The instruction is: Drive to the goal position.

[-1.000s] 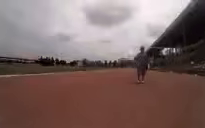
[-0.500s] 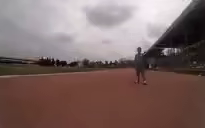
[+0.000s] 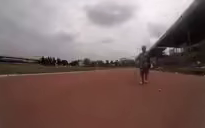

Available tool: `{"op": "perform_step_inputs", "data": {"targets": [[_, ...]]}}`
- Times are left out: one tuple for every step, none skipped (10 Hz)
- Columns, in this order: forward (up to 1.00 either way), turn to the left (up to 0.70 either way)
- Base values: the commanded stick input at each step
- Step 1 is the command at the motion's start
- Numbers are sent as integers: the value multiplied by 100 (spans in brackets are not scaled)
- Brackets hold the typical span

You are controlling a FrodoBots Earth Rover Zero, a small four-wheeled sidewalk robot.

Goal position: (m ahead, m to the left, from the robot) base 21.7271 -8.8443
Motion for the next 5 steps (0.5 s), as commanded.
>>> {"op": "perform_step_inputs", "data": {"targets": [[70,0],[70,0],[70,0],[70,0],[70,0]]}}
